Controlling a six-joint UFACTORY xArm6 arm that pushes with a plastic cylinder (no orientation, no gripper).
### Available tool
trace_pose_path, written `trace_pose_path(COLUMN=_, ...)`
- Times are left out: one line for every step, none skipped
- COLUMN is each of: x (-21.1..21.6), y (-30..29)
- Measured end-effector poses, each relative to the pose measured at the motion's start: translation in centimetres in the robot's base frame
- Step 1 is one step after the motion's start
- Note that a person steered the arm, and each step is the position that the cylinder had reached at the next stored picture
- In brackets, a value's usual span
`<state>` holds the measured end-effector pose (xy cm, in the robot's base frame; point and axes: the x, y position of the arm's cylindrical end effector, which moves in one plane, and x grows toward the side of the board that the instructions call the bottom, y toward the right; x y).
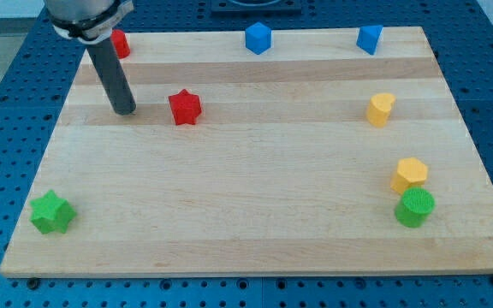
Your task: Push the red star to the left of the yellow heart
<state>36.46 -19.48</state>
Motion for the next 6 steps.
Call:
trace_pose_path(x=-1.3, y=7.8)
trace_pose_path(x=-0.6, y=18.2)
trace_pose_path(x=1.1, y=25.1)
trace_pose_path(x=0.2, y=21.8)
trace_pose_path(x=-1.5, y=14.2)
trace_pose_path(x=-0.7, y=7.1)
